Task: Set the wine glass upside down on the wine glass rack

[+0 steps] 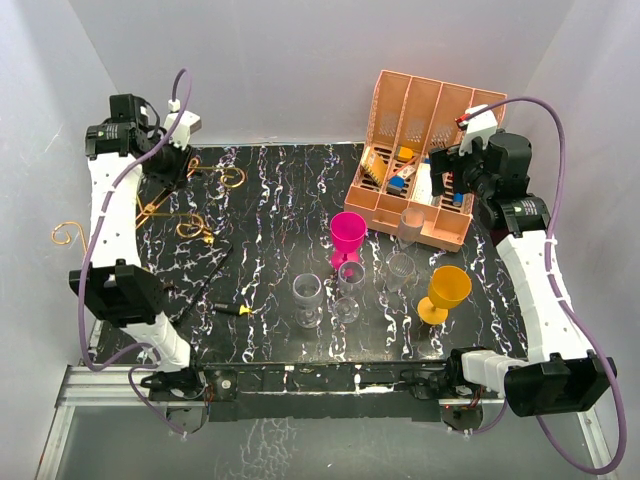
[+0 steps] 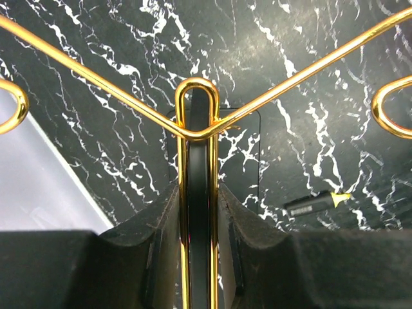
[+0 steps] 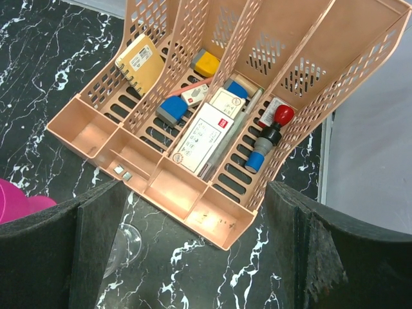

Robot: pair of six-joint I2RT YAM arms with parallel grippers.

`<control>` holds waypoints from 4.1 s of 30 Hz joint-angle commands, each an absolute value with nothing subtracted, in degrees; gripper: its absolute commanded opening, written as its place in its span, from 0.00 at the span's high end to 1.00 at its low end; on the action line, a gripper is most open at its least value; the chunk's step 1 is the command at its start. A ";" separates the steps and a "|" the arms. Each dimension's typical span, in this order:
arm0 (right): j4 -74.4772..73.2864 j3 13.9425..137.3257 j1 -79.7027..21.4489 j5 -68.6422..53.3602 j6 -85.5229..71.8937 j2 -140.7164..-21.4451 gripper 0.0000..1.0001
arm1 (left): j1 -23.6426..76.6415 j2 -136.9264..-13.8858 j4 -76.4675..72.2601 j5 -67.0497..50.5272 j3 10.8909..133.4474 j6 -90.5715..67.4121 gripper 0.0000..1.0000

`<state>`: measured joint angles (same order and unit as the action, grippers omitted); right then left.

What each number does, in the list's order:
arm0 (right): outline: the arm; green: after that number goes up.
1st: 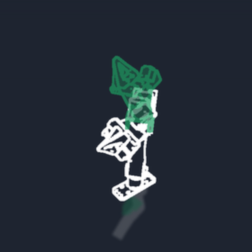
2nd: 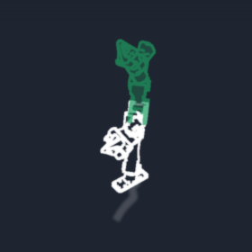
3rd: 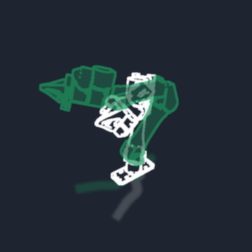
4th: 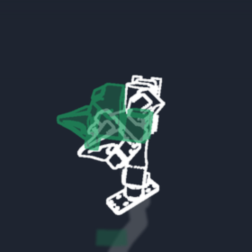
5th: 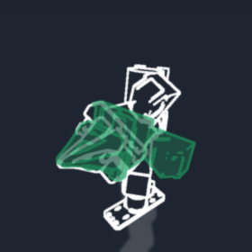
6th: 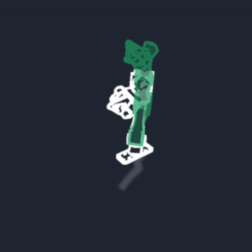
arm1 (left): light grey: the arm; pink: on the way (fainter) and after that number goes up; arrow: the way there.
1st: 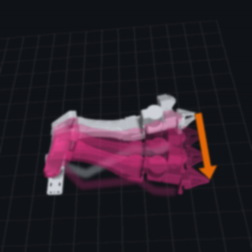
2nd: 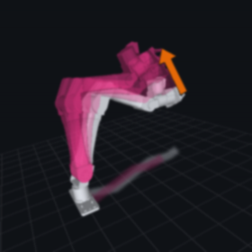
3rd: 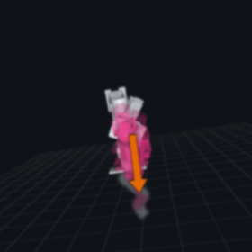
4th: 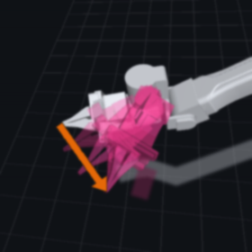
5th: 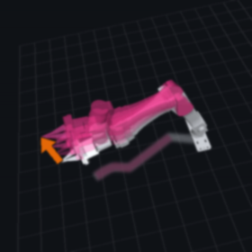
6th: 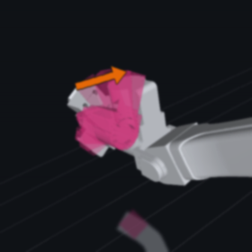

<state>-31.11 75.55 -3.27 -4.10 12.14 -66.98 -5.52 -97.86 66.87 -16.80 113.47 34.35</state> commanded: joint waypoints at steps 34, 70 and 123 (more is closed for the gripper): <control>-30.21 80.70 -3.08 -8.65 13.49 -72.37 0.02 | 1.17 -110.91 45.58 -7.56 124.67 -3.30 0.86; -47.03 81.10 -13.79 -14.08 24.25 -73.26 0.02 | 13.31 -88.08 42.52 -23.13 109.20 15.18 0.03; -45.27 72.73 -8.45 -15.40 22.75 -72.69 0.09 | 13.98 -84.23 38.34 -23.16 102.37 14.34 0.03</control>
